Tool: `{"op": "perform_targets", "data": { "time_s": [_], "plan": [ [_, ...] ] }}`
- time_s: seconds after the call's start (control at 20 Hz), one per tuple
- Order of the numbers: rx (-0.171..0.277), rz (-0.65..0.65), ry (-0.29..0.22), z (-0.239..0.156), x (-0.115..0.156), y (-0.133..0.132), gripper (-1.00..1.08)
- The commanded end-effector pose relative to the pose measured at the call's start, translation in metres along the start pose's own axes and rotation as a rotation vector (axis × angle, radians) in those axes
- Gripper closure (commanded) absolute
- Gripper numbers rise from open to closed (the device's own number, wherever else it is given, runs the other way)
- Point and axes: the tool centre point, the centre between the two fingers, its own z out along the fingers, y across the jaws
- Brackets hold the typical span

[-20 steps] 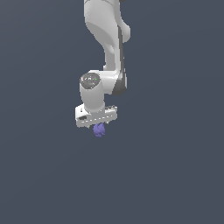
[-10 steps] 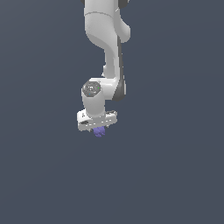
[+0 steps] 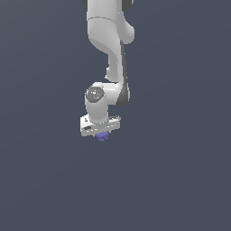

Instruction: Pick up the object and move it to a goal position.

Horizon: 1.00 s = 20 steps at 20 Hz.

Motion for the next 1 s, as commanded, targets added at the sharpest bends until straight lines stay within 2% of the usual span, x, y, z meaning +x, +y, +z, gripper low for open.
{"op": "perform_targets", "data": {
  "time_s": [0.0, 0.5, 0.95],
  "plan": [
    [0.000, -0.001, 0.000, 0.001, 0.000, -0.001, 1.08],
    [0.000, 0.000, 0.001, -0.006, -0.001, 0.002, 1.08],
    [0.000, 0.000, 0.001, -0.052, -0.012, 0.014, 1.08]
  ]
}}
